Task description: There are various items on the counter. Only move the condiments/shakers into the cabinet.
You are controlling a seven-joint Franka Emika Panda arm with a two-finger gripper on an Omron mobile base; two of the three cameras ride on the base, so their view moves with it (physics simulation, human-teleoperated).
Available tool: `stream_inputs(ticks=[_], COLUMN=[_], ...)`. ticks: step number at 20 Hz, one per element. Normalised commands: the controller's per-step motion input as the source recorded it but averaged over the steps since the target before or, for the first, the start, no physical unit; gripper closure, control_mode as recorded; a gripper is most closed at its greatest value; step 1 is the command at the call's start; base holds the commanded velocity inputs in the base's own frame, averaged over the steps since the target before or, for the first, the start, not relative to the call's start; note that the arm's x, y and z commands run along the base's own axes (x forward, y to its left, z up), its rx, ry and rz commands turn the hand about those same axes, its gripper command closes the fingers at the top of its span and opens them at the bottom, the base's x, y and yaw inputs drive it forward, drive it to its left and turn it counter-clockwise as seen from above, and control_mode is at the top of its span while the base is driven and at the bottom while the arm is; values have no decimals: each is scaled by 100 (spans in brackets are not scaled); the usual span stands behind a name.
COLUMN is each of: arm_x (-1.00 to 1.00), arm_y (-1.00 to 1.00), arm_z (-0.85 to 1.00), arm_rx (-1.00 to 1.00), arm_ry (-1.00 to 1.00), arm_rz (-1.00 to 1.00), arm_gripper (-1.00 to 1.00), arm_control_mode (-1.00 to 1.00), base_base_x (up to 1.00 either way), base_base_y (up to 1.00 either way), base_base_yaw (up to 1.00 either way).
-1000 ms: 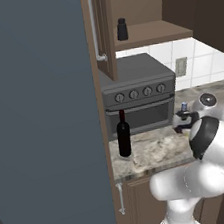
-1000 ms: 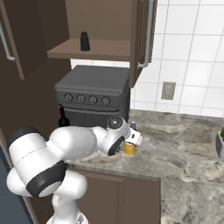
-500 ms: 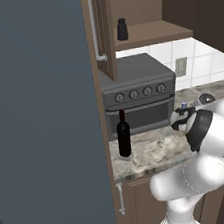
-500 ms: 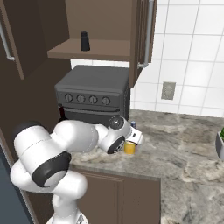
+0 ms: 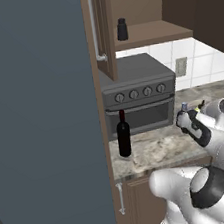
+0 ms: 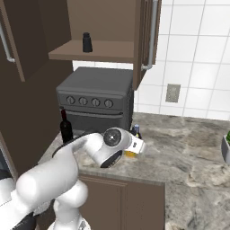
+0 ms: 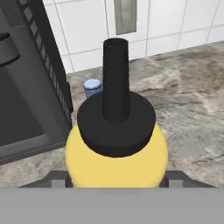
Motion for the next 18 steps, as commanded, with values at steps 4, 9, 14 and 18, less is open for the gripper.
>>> stream_inputs(ticks=[4, 9, 14, 18], arm_x=[-51, -43, -41, -12], arm_y=[31, 41, 34, 34], arm_z=[100, 100, 100, 100], arm_rx=[0, 0, 0, 0], arm_ry=[-14, -3, 0, 0], arm_rz=[6, 13, 9, 10], arm_gripper=[100, 100, 100, 100], arm_control_mode=[-100, -100, -100, -100], base_base_x=[0, 0, 0, 0], base_base_y=[0, 0, 0, 0], base_base_yaw=[0, 0, 0, 0])
